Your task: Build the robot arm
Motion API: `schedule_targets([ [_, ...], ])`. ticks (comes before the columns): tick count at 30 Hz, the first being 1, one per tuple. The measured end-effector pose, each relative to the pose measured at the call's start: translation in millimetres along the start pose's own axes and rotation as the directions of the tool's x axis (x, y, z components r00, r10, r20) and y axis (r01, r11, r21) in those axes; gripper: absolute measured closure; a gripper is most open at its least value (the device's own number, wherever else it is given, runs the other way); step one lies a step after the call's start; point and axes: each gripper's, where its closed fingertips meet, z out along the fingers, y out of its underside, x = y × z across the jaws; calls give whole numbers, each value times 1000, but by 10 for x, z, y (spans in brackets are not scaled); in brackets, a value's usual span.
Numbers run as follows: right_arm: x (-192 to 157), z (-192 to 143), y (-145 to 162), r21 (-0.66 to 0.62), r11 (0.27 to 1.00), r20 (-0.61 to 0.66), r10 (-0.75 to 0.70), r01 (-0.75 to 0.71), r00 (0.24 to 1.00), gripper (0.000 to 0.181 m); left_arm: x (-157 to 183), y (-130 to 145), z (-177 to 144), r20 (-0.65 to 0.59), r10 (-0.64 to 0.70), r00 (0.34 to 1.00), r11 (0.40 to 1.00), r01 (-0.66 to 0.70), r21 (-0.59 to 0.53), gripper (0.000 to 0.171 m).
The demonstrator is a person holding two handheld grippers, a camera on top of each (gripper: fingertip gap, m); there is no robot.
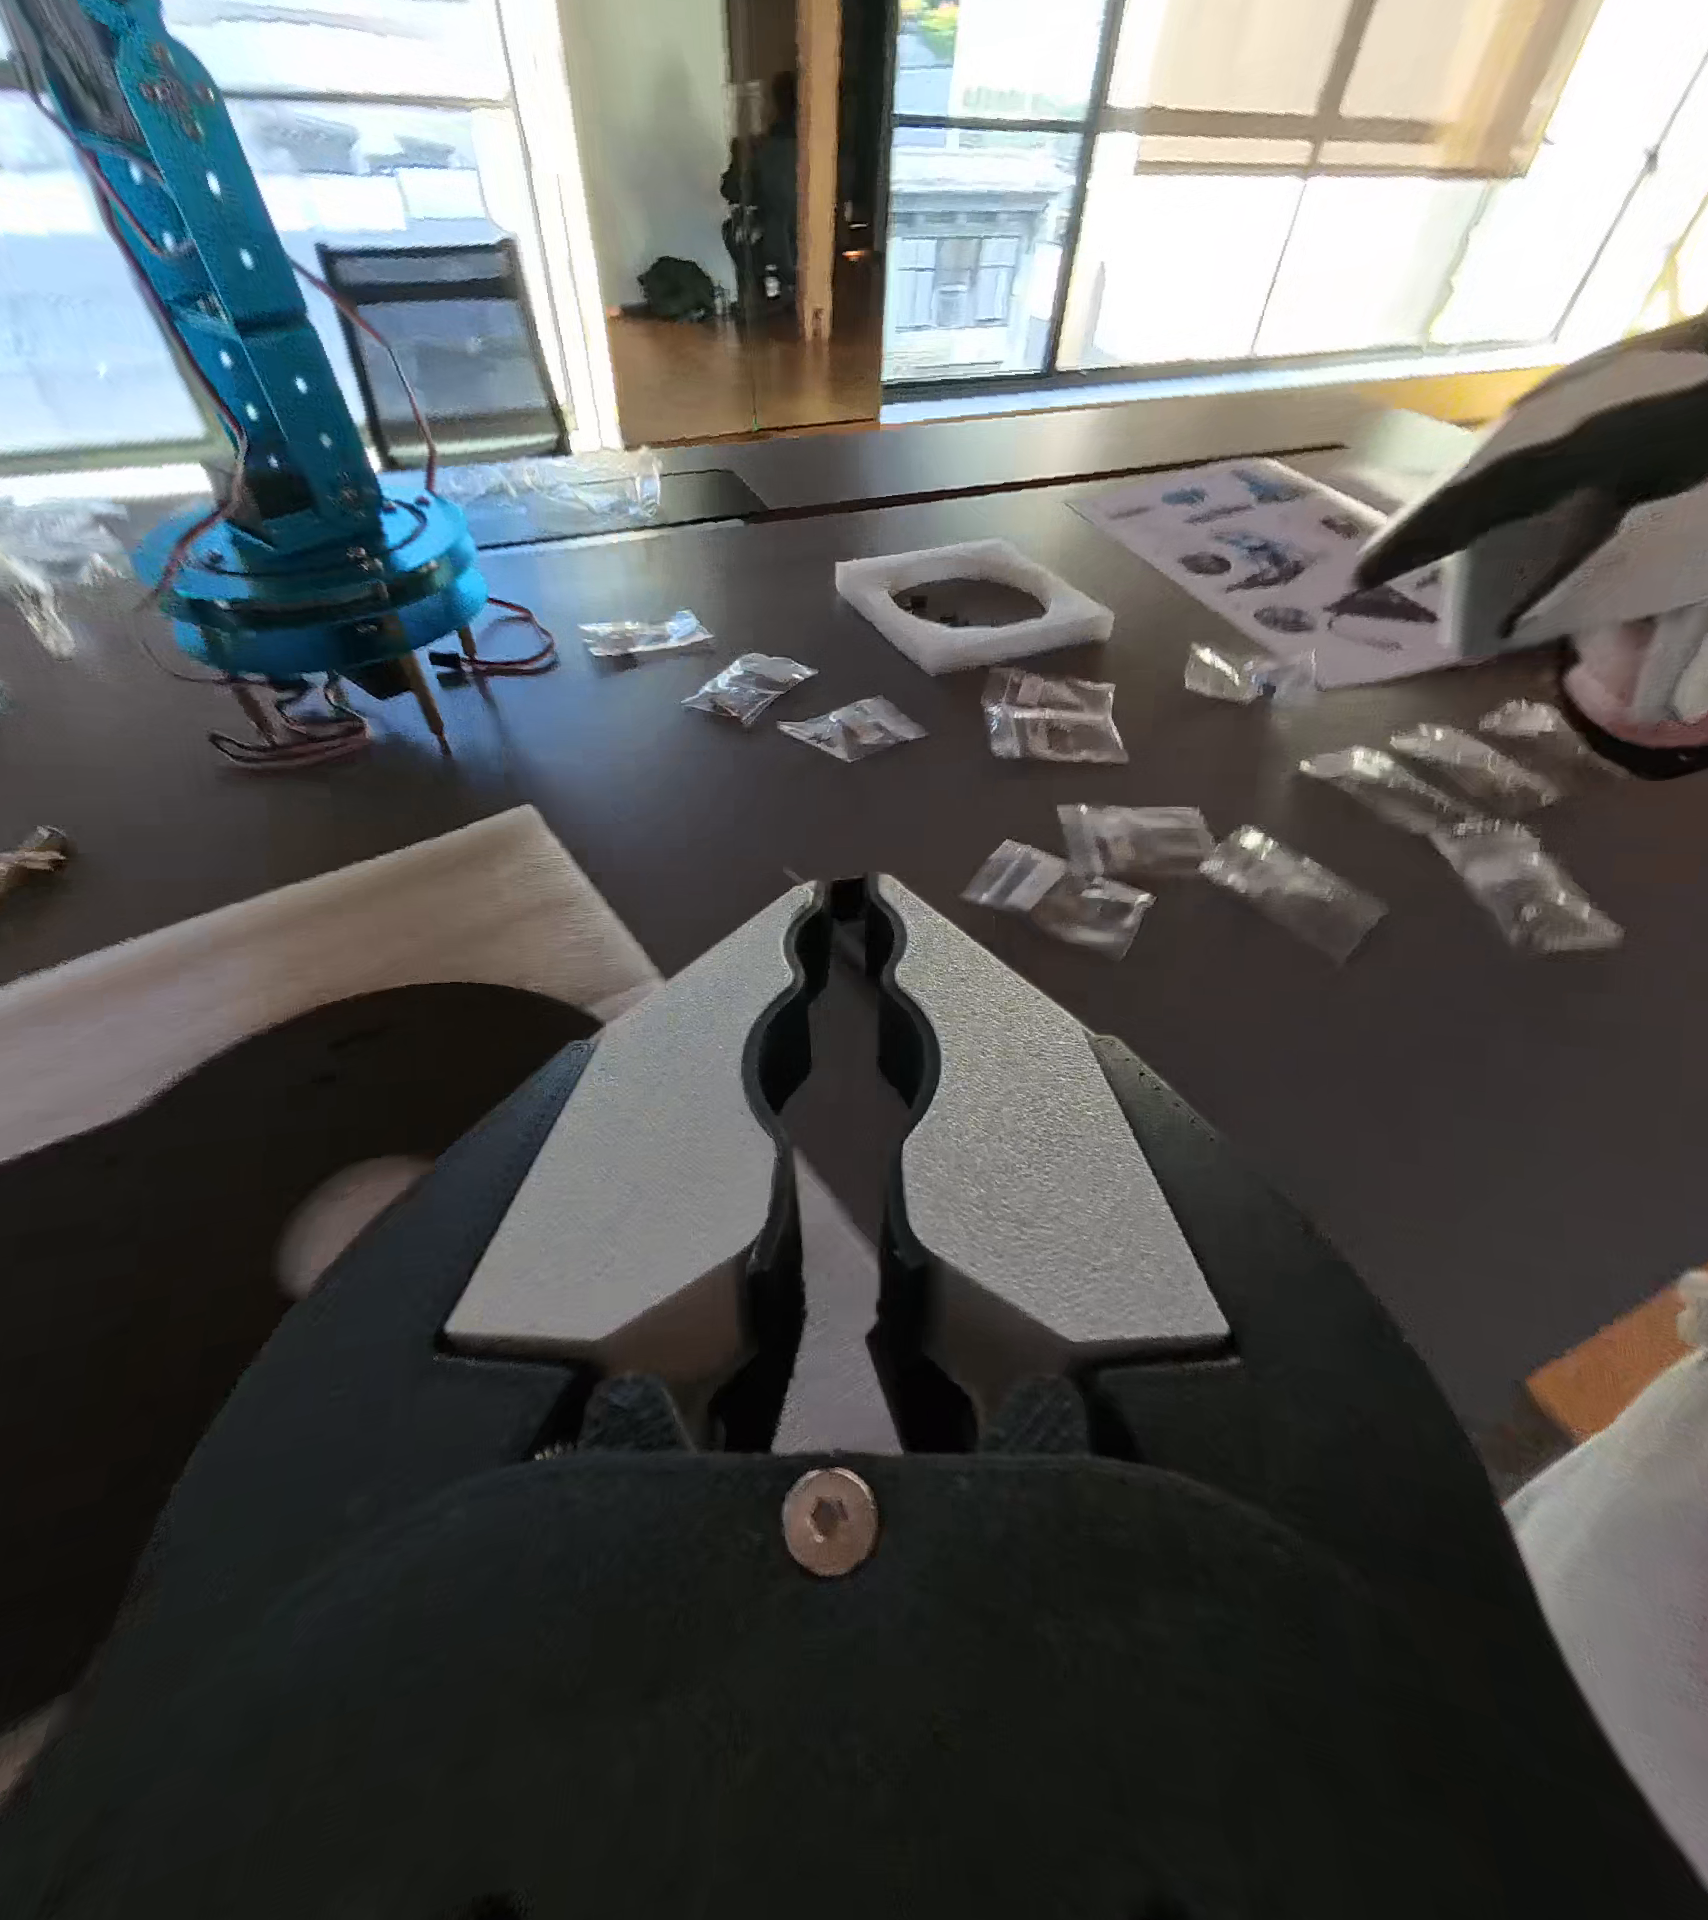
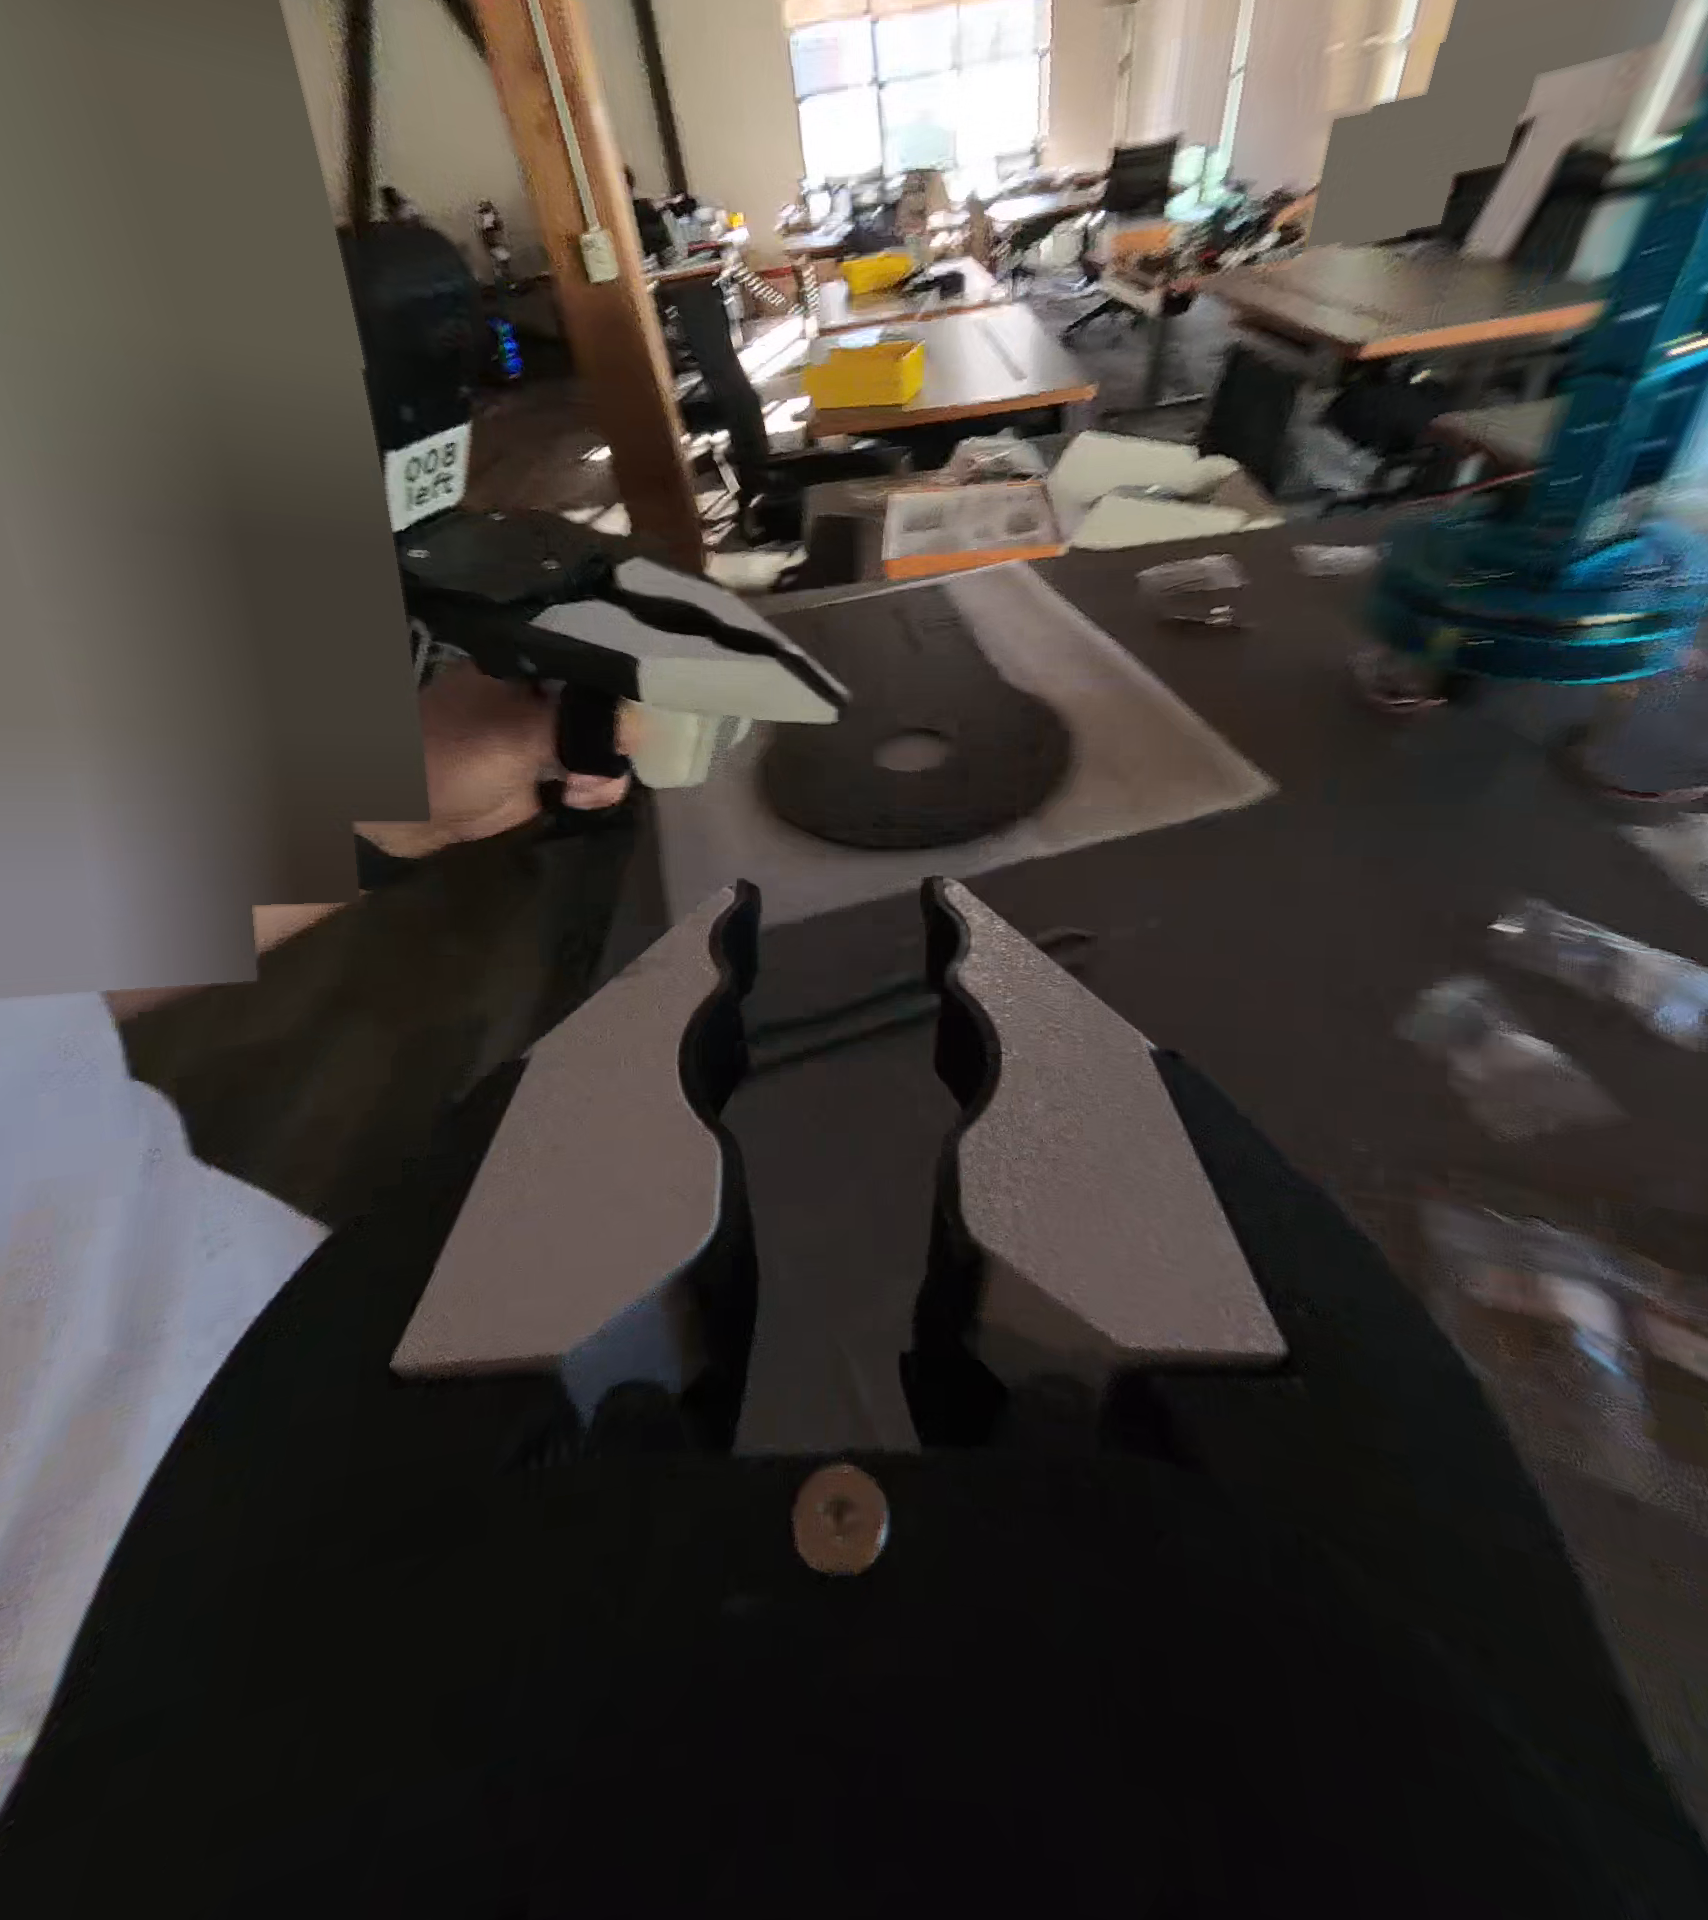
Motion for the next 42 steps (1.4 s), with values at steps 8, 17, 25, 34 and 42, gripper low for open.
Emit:
schedule_targets([
  [8,-244,1673,255,-161,986,14,55,-52,998,149,-531,263,-323,-252,201,947,976,-215,-30,168],
  [17,-86,1711,523,-372,922,40,-101,108,994,155,-398,660,-171,-608,294,738,876,-462,-138,168],
  [25,127,1686,765,-407,913,-25,-38,24,999,155,-346,928,131,-691,243,681,781,-560,-276,168],
  [34,205,1730,824,-459,888,24,-35,42,999,156,-538,828,39,-608,206,767,818,-475,-323,145],
  [42,187,1842,893,-640,737,159,-151,218,976,166,-795,853,-326,-451,128,883,886,-306,-347,146],
])
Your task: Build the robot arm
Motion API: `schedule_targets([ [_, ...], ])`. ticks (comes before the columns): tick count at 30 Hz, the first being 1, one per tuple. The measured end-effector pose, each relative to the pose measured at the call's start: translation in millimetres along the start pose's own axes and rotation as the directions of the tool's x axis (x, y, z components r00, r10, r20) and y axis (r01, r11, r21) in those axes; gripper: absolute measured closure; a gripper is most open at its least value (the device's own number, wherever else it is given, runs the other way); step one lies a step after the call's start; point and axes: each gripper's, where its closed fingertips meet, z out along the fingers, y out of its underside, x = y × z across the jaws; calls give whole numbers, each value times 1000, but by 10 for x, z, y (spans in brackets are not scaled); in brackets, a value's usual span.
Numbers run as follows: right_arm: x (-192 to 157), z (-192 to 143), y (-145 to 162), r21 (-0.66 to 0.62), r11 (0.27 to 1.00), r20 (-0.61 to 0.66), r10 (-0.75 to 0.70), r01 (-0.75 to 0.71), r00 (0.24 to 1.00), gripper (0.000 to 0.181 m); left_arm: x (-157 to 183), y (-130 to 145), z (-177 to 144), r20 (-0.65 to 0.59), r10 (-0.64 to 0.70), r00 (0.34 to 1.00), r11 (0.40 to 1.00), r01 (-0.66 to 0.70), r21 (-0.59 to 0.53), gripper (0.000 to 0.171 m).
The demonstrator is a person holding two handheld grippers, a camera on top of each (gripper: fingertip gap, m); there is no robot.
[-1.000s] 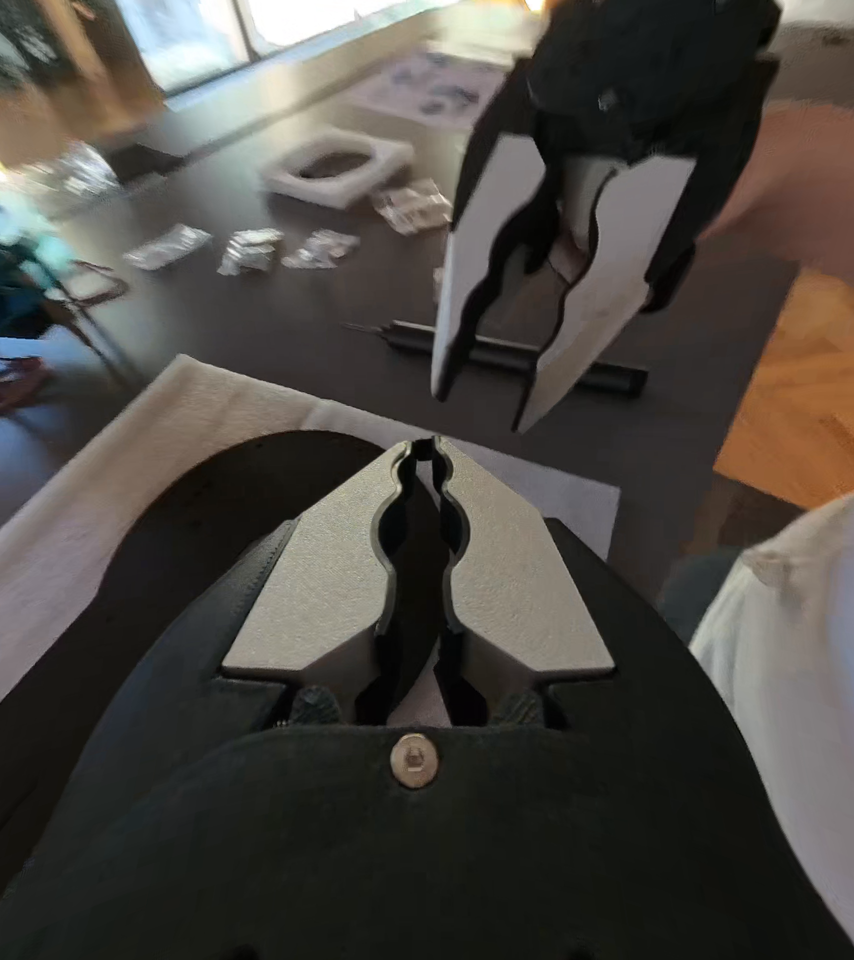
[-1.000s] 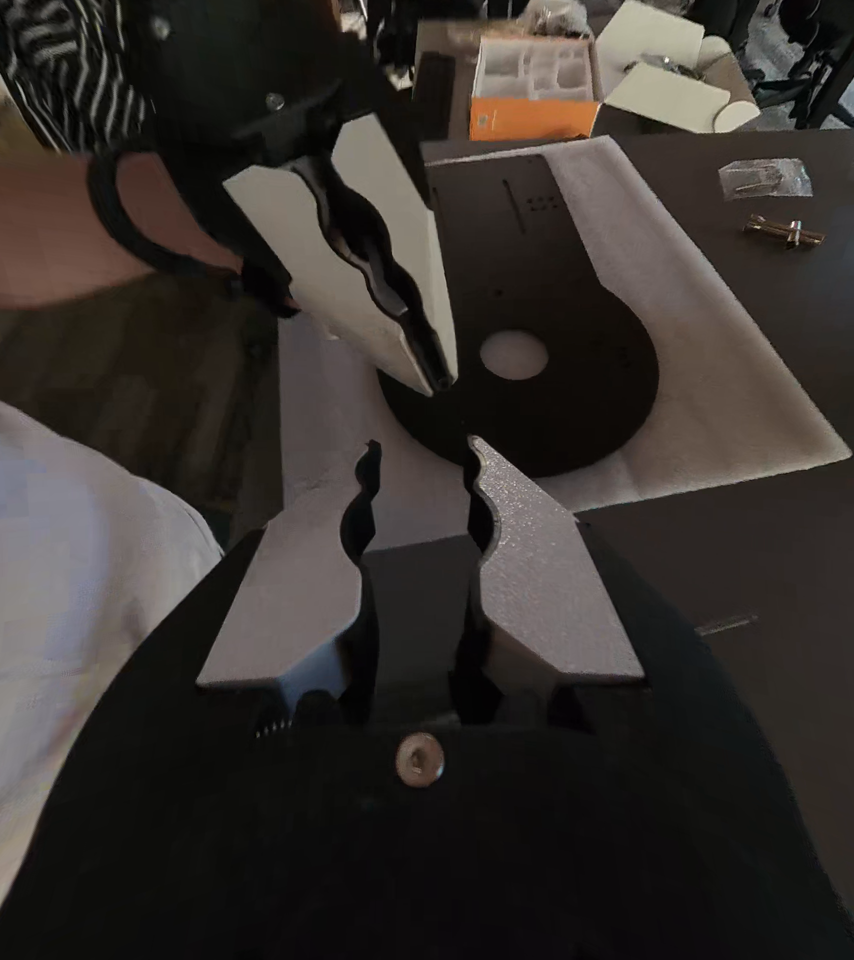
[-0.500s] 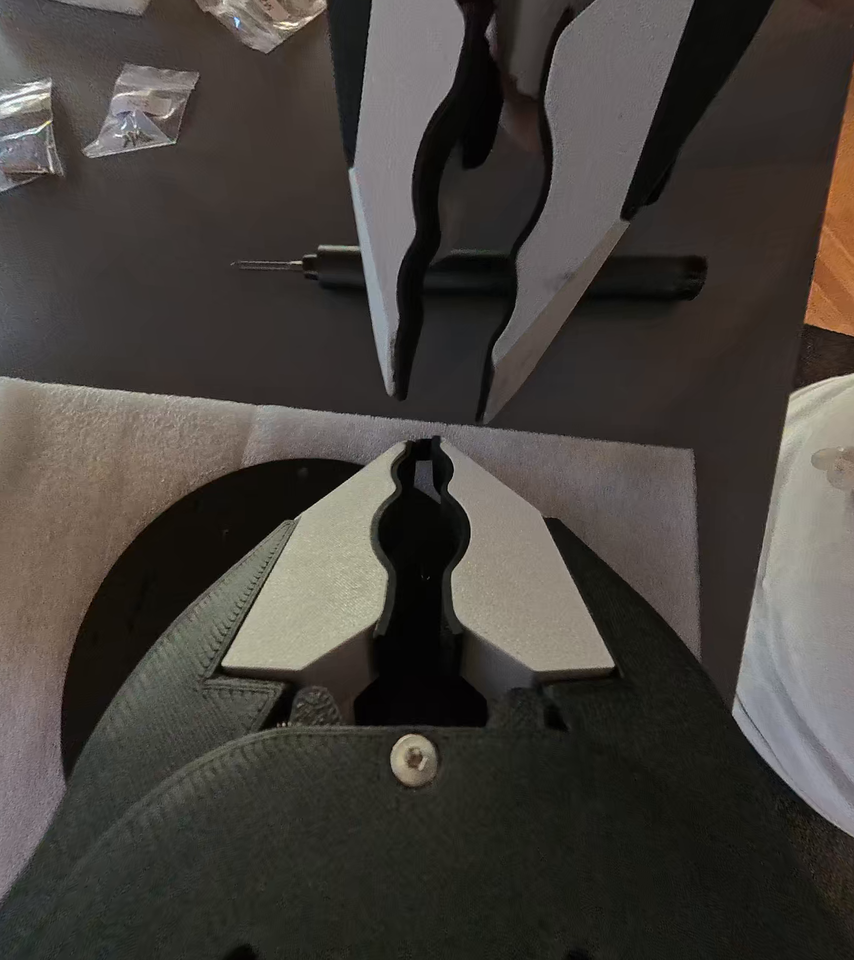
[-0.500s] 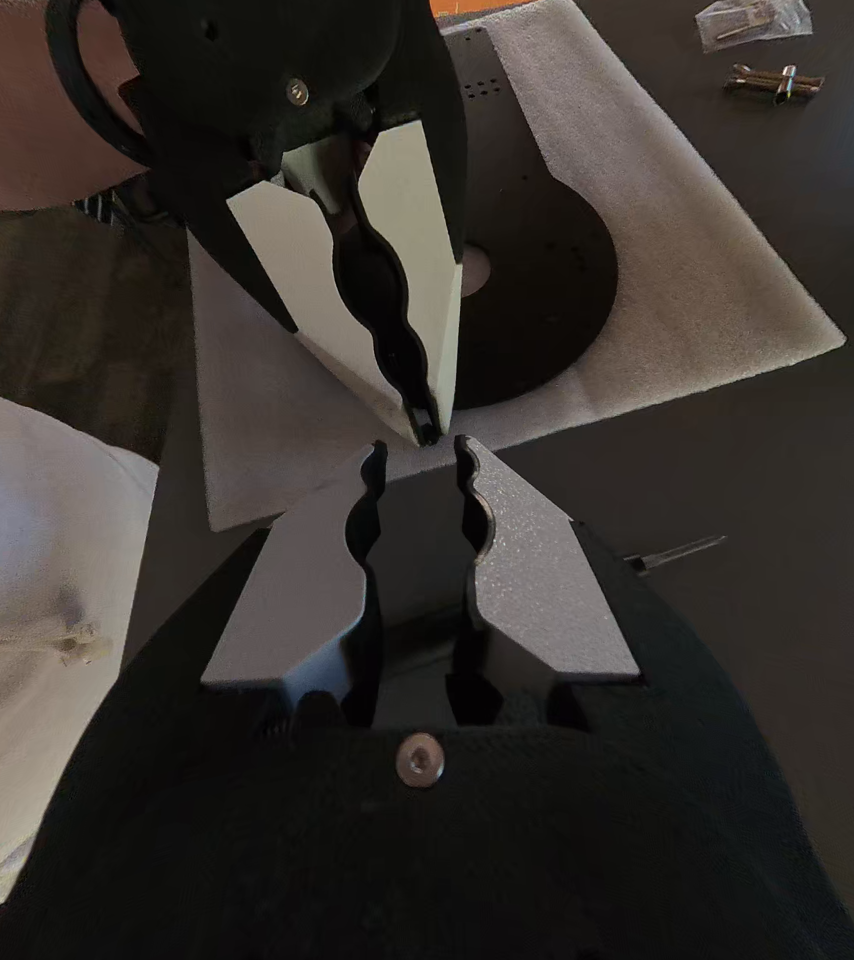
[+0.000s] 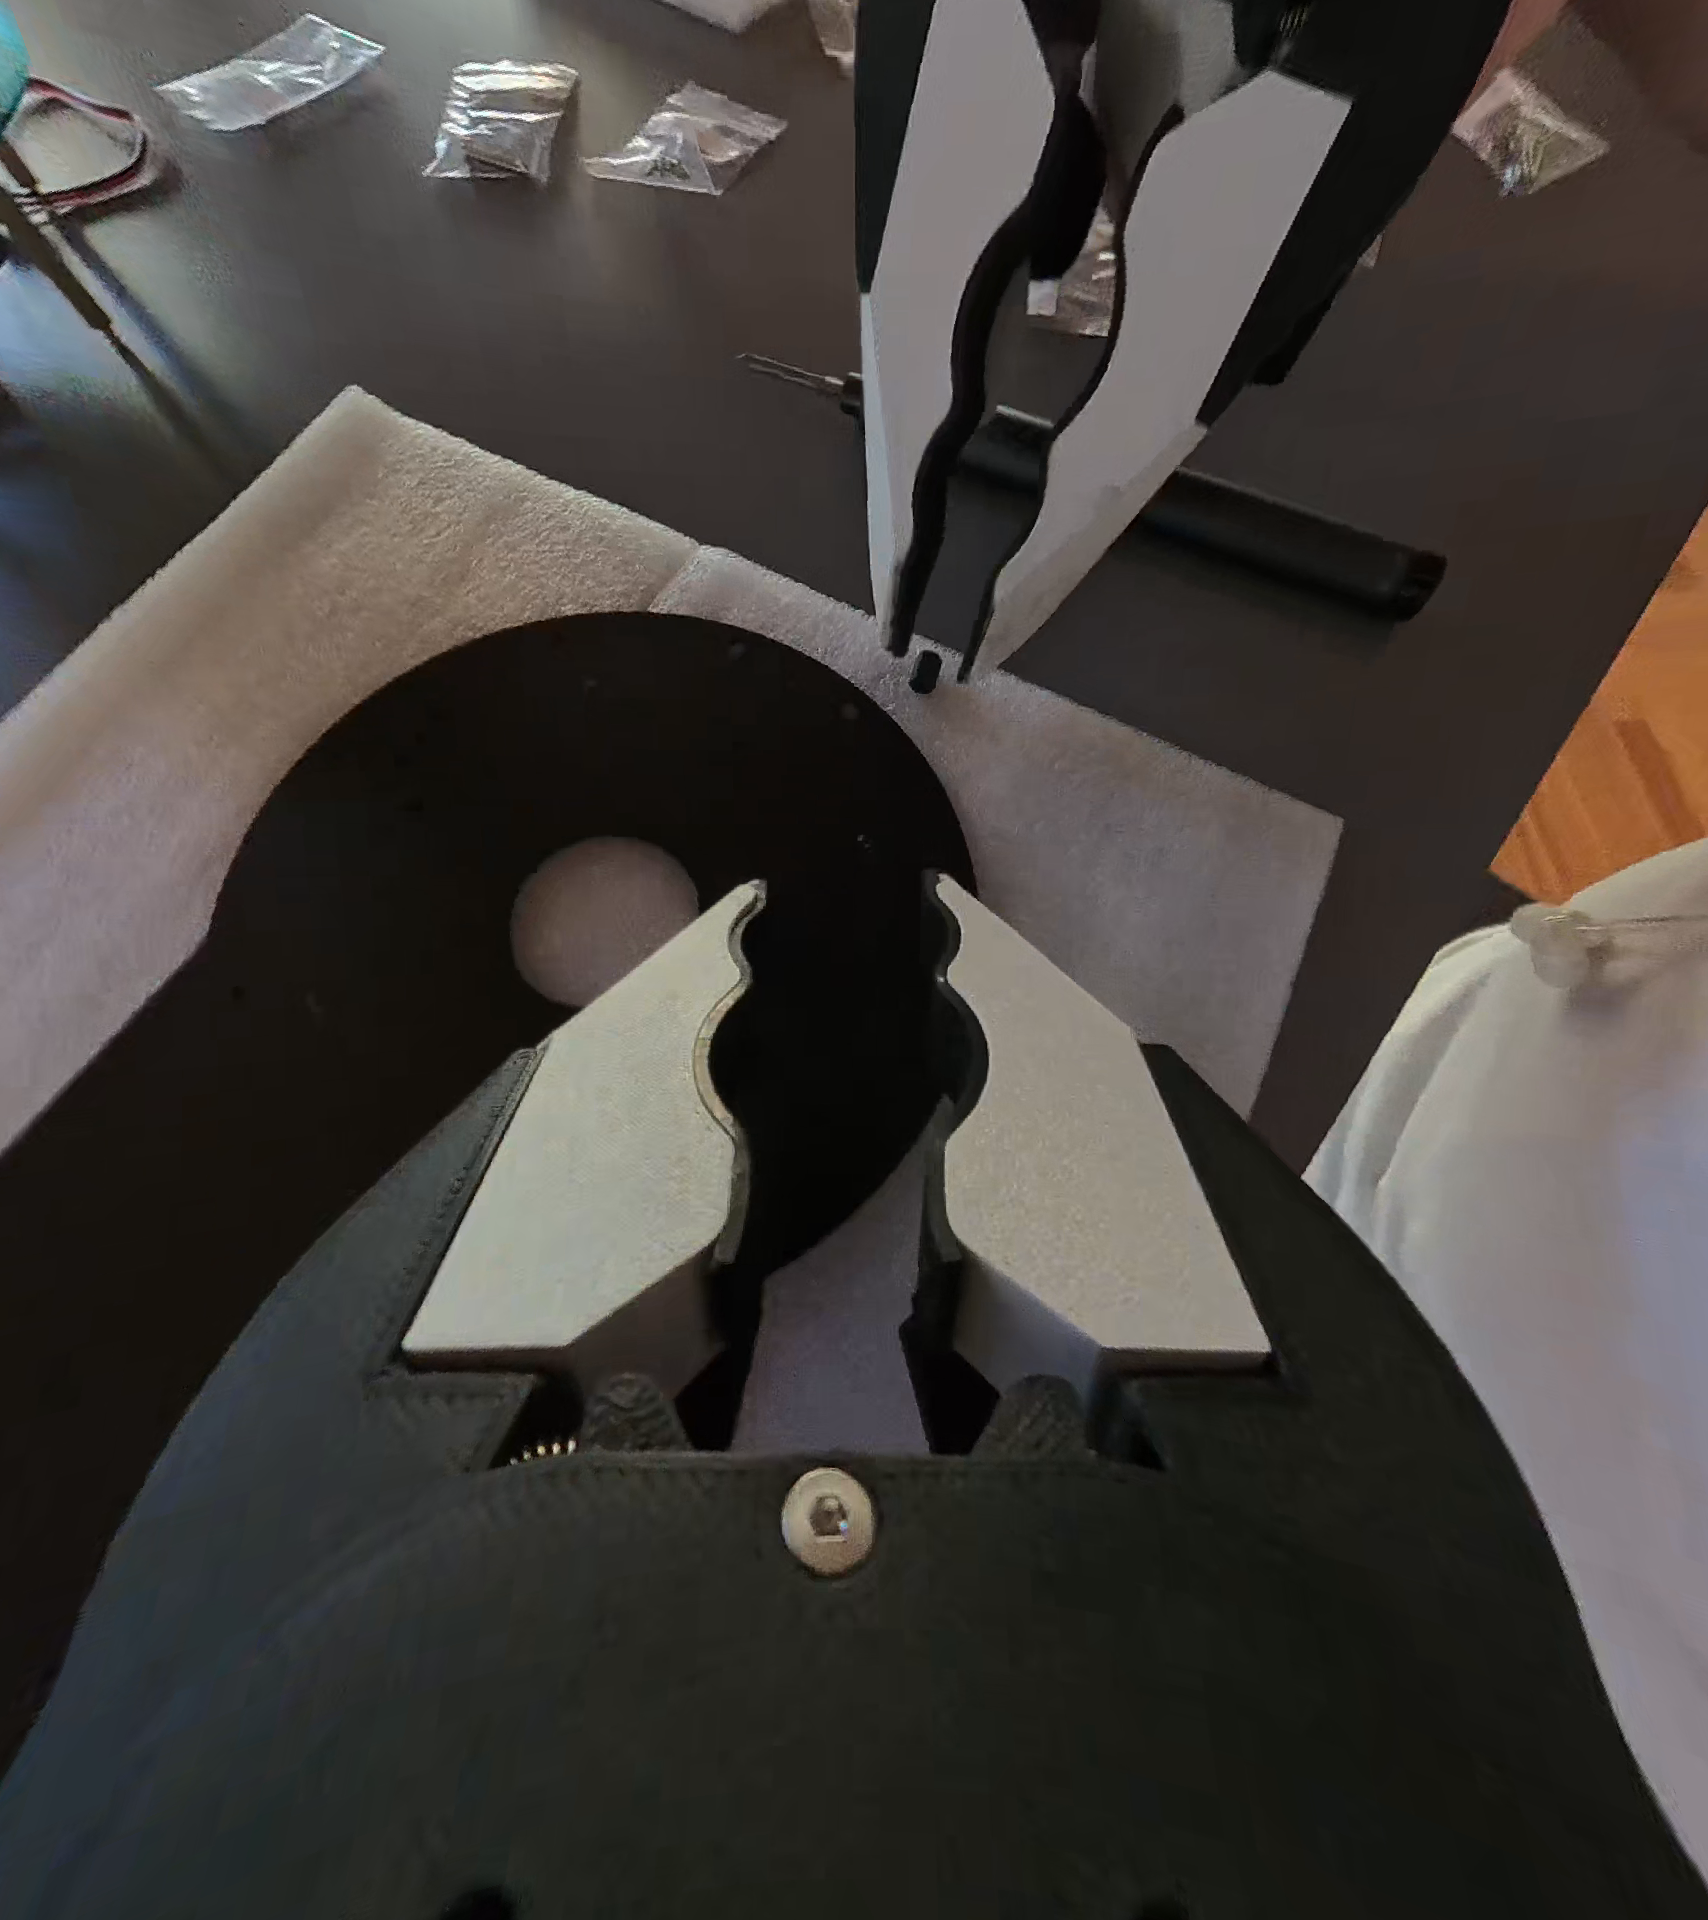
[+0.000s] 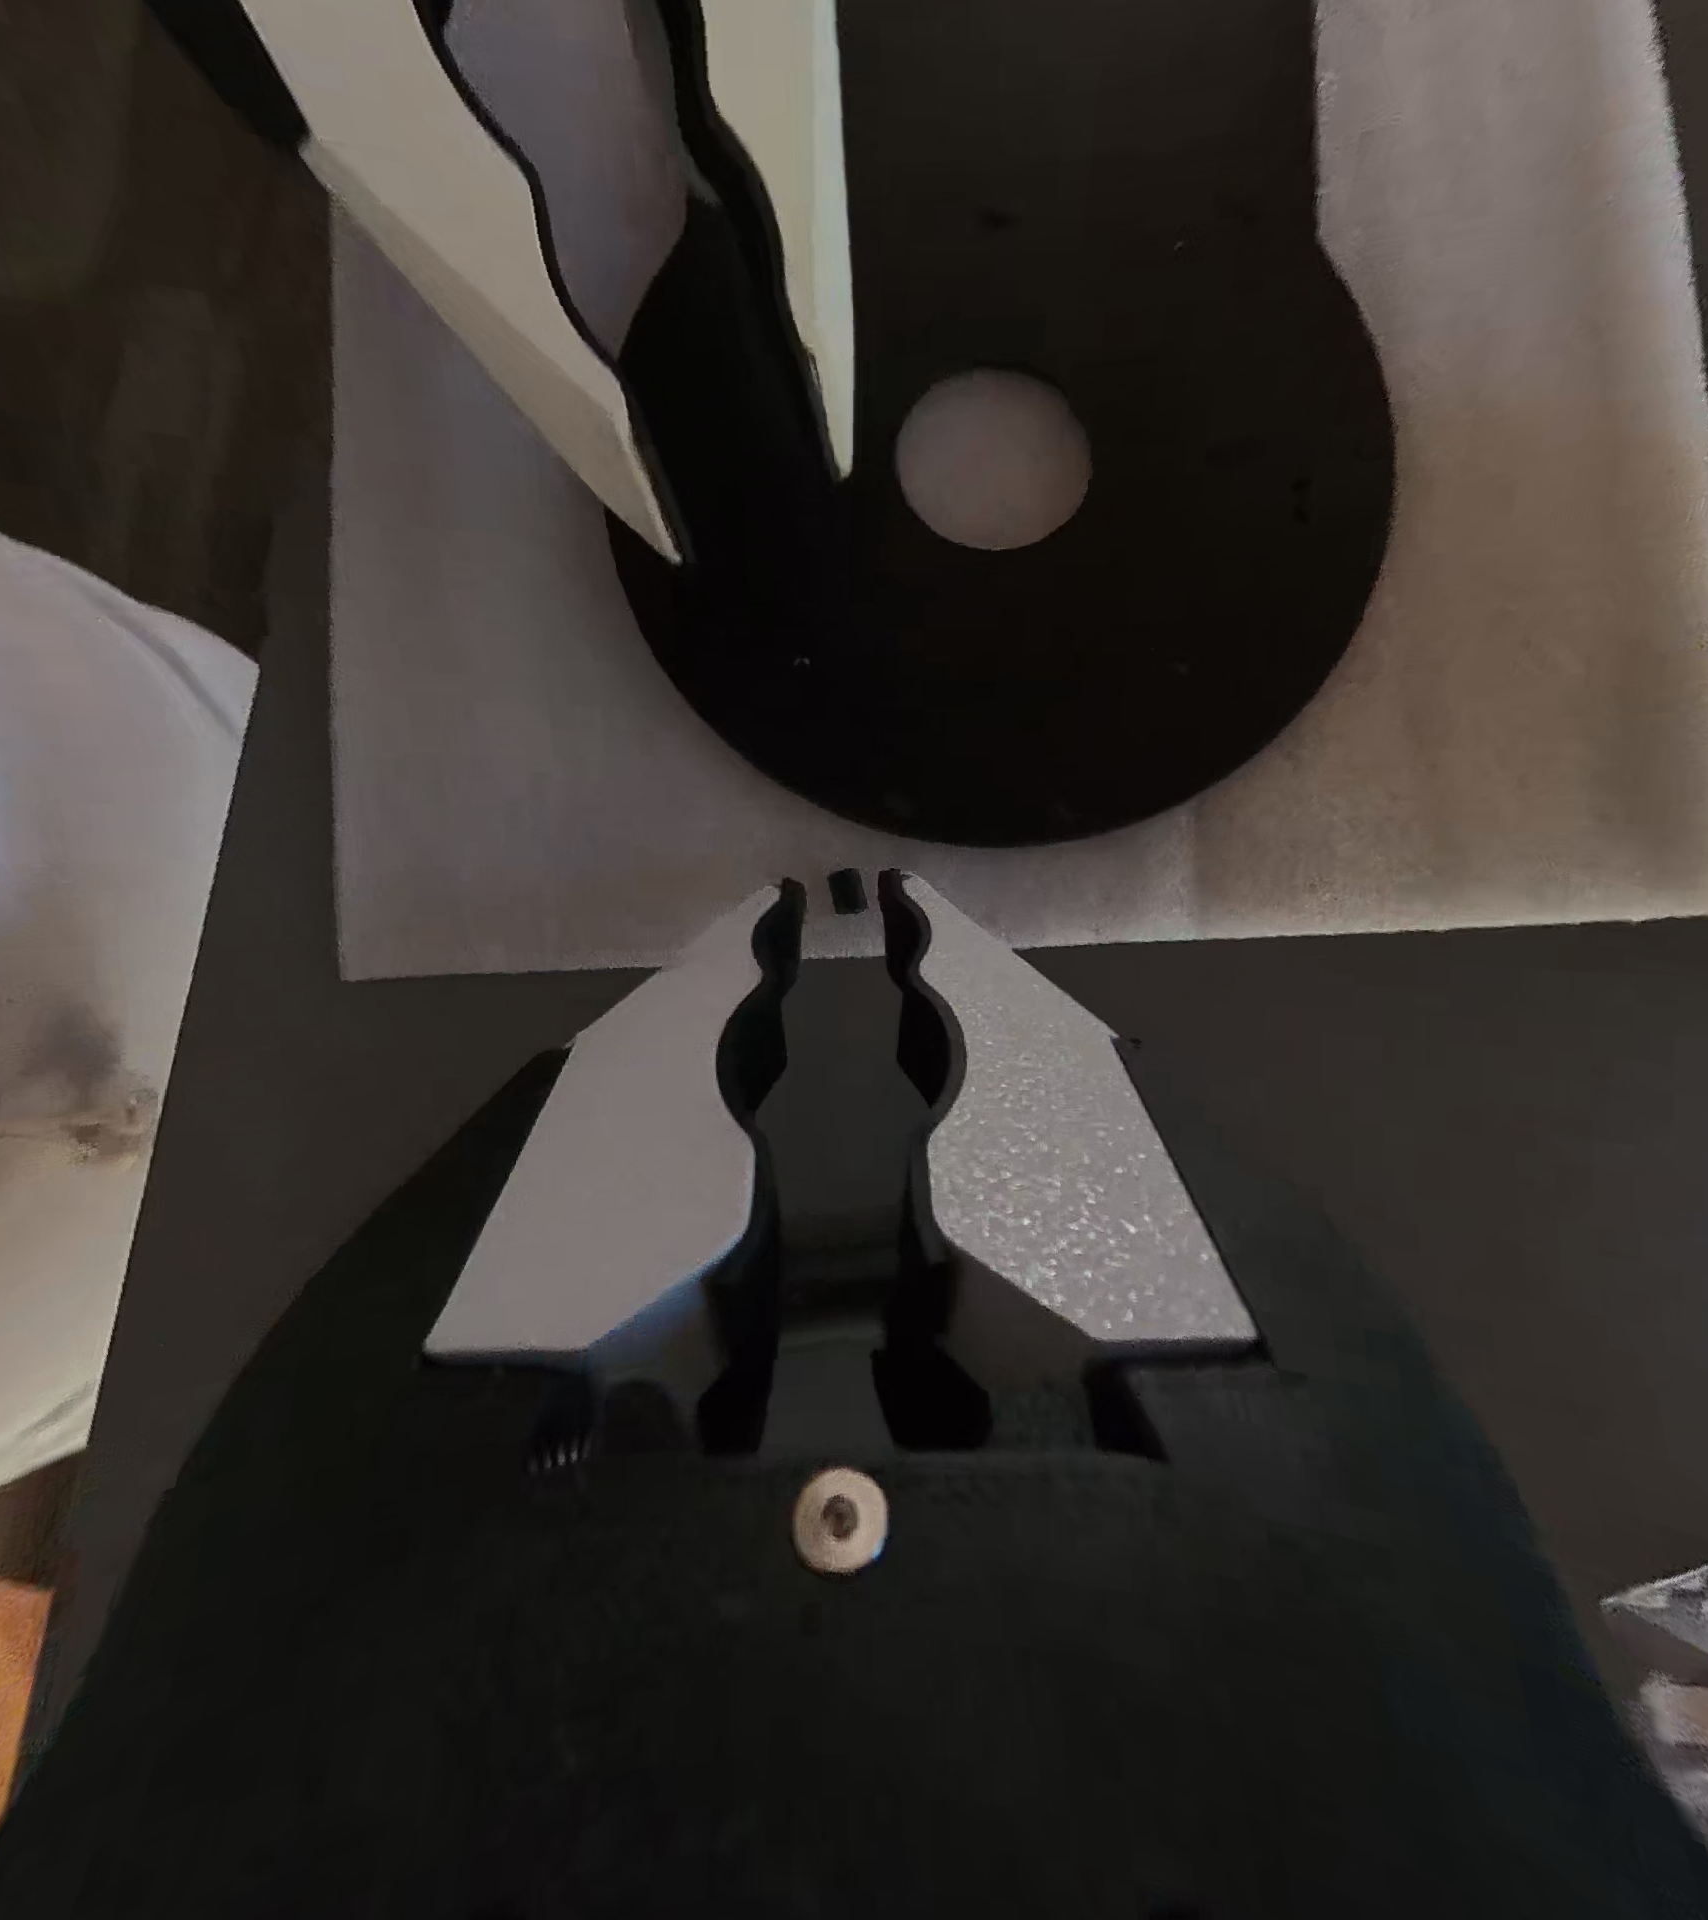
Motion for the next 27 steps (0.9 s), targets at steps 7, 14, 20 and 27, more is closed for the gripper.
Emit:
schedule_targets([
  [7,7,45,46,-186,980,37,-60,65,998,175,39,15,-83,4,-72,997,995,72,66,154],
  [14,-66,-156,-236,218,970,24,103,-106,994,176,270,-223,-52,-81,-75,994,984,87,154,156],
  [20,36,-178,-167,330,941,-92,110,-74,990,176,21,-351,96,-124,-267,956,942,286,177,166],
  [27,26,94,-93,249,965,-107,112,-83,988,176,28,-233,367,-129,-189,973,981,193,17,171],
])
